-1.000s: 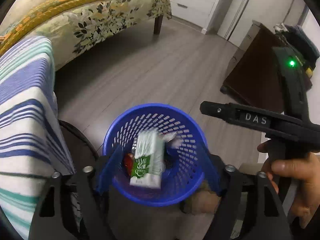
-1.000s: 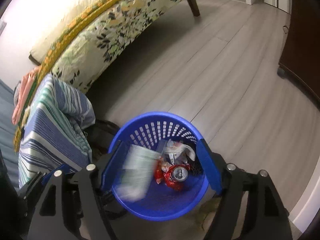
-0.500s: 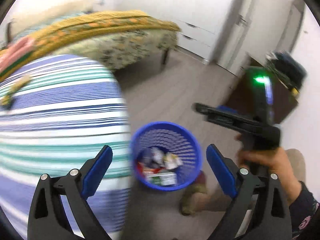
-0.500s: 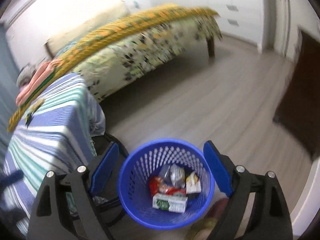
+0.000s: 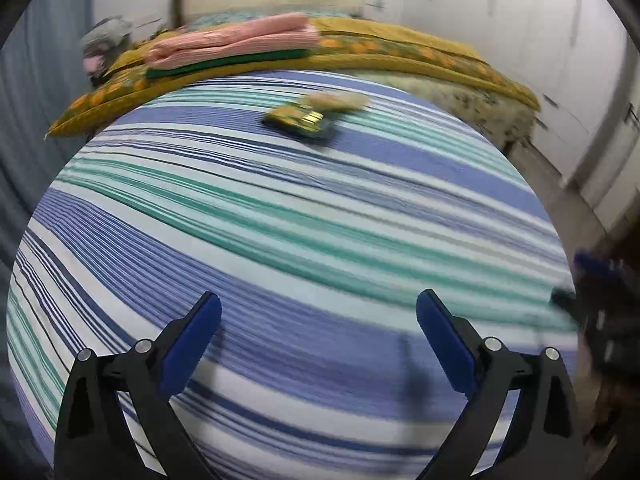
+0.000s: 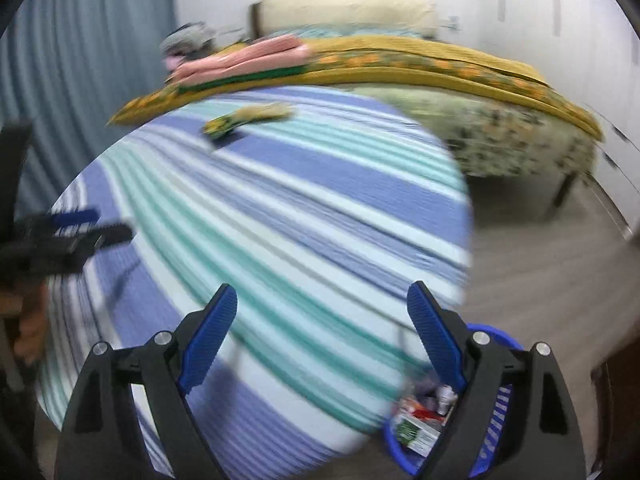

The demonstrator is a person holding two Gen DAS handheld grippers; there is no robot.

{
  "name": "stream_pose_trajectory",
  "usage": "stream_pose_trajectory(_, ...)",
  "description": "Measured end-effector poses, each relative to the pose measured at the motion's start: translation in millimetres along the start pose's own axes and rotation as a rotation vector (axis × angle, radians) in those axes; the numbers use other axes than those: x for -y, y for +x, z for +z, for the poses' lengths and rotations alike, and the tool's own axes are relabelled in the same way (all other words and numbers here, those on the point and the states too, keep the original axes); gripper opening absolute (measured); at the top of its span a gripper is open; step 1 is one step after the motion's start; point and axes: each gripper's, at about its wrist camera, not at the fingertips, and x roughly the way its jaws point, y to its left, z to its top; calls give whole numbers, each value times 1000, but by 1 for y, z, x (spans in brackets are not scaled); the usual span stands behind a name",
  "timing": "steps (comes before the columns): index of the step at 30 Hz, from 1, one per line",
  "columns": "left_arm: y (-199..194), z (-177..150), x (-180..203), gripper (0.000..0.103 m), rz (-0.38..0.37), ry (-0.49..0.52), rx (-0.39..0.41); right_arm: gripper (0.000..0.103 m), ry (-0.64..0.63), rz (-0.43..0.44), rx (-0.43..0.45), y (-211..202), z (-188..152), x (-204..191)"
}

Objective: Collect trash

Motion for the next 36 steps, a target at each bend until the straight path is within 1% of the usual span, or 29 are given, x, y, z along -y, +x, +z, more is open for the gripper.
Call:
stream_pose_trajectory(4, 21, 37, -19, 97, 0, -63, 7, 85, -69, 68, -41, 25, 14, -41)
stream_pose_trajectory(6, 39, 62, -22, 97, 12, -85, 7, 85, -104, 86, -54, 34, 21, -57)
stream_pose_trajectory(8, 60, 93, -26, 97, 28, -129, 5, 85, -144, 83, -75, 44, 27, -71)
stream_pose_trajectory(10, 76, 116, -29, 97, 50, -170, 10, 85, -164, 79, -91, 52, 31, -76)
stream_pose_trajectory(13, 102, 147, -25, 97, 87, -211, 14, 85, -161, 82, -106, 57, 32, -77)
stream_pose_trajectory(15, 121, 162, -20, 97, 119, -218, 7, 86, -163, 69, -103, 58, 31, -79)
stream_pose_trajectory(17, 138, 169, -17, 97, 150, -215, -18, 87, -165, 59, -100, 57, 30, -80)
stream_pose_trajectory(20, 159, 170, -17, 97, 191, -195, -84, 87, -151, 67, -103, 56, 30, -79)
stream_pose_trajectory(23, 152, 160, -19, 97, 200, -128, -73, 87, -154, 60, -99, 56, 29, -79)
stream_pose_trajectory(24, 149, 157, -22, 91, 182, -110, -67, 87, -154, 59, -98, 54, 29, -80)
stream_pose_trajectory(25, 147, 155, -23, 76, 165, -94, -63, 87, -154, 60, -98, 54, 28, -79)
stream_pose_trajectory(26, 143, 152, -24, 66, 164, -67, -48, 87, -152, 62, -99, 54, 29, -78)
stream_pose_trajectory(27, 139, 151, -24, 45, 135, -41, -37, 87, -150, 62, -99, 54, 29, -78)
stream_pose_trajectory(30, 127, 142, -29, 40, 103, 15, -39, 87, -145, 58, -99, 54, 29, -76)
stream_pose_trajectory(33, 108, 122, -40, 39, 83, 55, -48, 87, -137, 50, -99, 55, 30, -75)
stream_pose_trajectory(36, 83, 95, -57, 40, 70, 93, -62, 87, -127, 41, -98, 55, 30, -74)
